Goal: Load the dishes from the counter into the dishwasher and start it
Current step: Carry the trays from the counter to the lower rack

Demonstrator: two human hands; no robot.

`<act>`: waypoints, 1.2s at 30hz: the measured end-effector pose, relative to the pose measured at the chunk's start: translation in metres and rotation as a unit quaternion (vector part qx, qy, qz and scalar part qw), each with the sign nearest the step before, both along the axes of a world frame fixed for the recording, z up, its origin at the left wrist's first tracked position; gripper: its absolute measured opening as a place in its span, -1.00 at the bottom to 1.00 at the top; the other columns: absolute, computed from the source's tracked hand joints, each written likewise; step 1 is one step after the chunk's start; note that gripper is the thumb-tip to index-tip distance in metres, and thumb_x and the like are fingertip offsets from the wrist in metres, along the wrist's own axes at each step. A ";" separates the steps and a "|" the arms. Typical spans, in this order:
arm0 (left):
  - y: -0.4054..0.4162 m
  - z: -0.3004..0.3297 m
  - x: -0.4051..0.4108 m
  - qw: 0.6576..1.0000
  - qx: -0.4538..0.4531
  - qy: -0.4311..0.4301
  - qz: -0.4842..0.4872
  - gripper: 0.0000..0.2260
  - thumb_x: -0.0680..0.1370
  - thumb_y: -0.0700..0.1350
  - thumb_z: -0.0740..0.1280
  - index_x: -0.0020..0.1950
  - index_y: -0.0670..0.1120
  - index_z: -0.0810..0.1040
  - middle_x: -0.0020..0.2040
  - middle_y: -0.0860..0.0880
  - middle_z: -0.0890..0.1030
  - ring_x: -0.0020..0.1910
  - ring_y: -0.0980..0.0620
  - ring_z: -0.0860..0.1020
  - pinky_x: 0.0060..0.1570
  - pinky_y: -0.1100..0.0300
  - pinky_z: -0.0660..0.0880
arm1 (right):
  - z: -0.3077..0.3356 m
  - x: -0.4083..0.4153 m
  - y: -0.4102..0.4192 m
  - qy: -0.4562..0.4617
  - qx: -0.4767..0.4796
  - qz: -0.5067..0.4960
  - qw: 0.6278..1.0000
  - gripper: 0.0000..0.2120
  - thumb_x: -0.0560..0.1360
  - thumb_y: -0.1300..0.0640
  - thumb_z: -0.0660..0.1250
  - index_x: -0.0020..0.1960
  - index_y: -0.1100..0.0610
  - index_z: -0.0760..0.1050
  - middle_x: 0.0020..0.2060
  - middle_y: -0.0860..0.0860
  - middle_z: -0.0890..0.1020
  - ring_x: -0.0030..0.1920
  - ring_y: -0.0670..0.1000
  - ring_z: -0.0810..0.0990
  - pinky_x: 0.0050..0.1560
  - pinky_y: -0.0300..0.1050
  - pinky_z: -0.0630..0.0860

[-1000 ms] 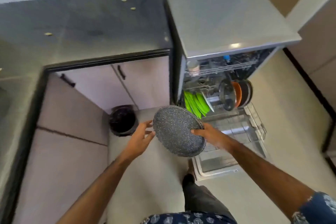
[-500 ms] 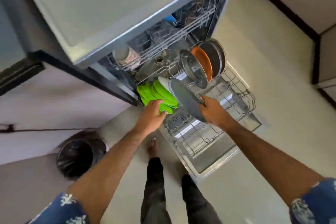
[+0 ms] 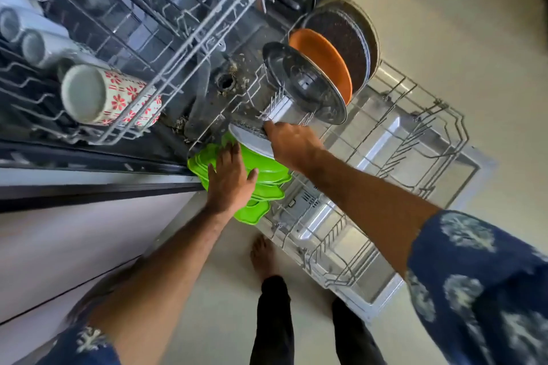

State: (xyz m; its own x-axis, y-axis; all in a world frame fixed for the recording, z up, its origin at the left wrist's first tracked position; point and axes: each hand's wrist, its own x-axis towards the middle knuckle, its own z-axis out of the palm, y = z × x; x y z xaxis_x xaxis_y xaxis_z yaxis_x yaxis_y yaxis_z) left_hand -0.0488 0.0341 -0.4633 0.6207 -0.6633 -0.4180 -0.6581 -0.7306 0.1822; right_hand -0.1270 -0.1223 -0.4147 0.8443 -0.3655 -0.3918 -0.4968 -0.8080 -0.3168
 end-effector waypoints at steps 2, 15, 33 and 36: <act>0.004 -0.003 0.001 1.000 0.001 0.001 -0.012 -0.30 0.60 0.08 0.30 0.59 -0.23 0.10 0.56 -0.23 0.20 0.55 -0.19 0.16 0.41 -0.27 0.24 | -0.013 0.009 0.000 0.010 -0.002 -0.008 1.000 -0.70 0.57 0.27 0.13 0.29 0.16 0.37 0.13 0.14 0.62 0.09 0.22 0.64 -0.01 0.08 0.56; -0.001 0.002 -0.005 1.000 0.004 0.028 -0.004 -0.32 0.59 0.05 0.32 0.57 -0.25 0.14 0.55 -0.26 0.22 0.56 -0.20 0.15 0.43 -0.26 0.22 | -0.060 0.011 -0.012 -0.019 0.161 -0.020 0.987 -0.23 0.53 -0.31 0.23 0.52 0.14 0.11 0.44 0.21 0.36 0.39 0.24 0.41 0.36 0.18 0.40; 0.091 0.265 -0.138 0.996 0.081 -0.007 -0.028 -0.27 0.59 0.15 0.23 0.62 -0.17 0.03 0.62 -0.19 0.07 0.60 -0.20 0.05 0.49 -0.25 0.12 | 0.188 -0.141 0.072 0.013 0.077 0.176 0.981 -0.24 0.58 -0.23 0.18 0.61 0.08 -0.03 0.59 0.15 0.04 0.56 0.21 0.09 0.52 0.21 0.09; 0.133 0.317 -0.166 0.996 0.077 -0.035 0.008 -0.25 0.54 0.21 0.20 0.60 -0.20 0.14 0.60 -0.21 0.16 0.58 -0.22 0.12 0.48 -0.30 0.16 | 0.242 -0.149 0.101 0.002 0.037 0.245 0.969 -0.21 0.58 -0.24 0.19 0.62 0.04 -0.10 0.61 0.10 -0.06 0.59 0.17 -0.05 0.54 0.25 -0.03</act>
State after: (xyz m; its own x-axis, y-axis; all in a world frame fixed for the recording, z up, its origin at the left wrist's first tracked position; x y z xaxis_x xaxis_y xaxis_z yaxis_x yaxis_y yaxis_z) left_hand -0.2148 0.1675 -0.1465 0.6614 -0.5852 -0.4691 -0.6537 -0.7565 0.0220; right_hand -0.2762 -0.0214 -0.1727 0.9075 0.1080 -0.4060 -0.0613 -0.9220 -0.3822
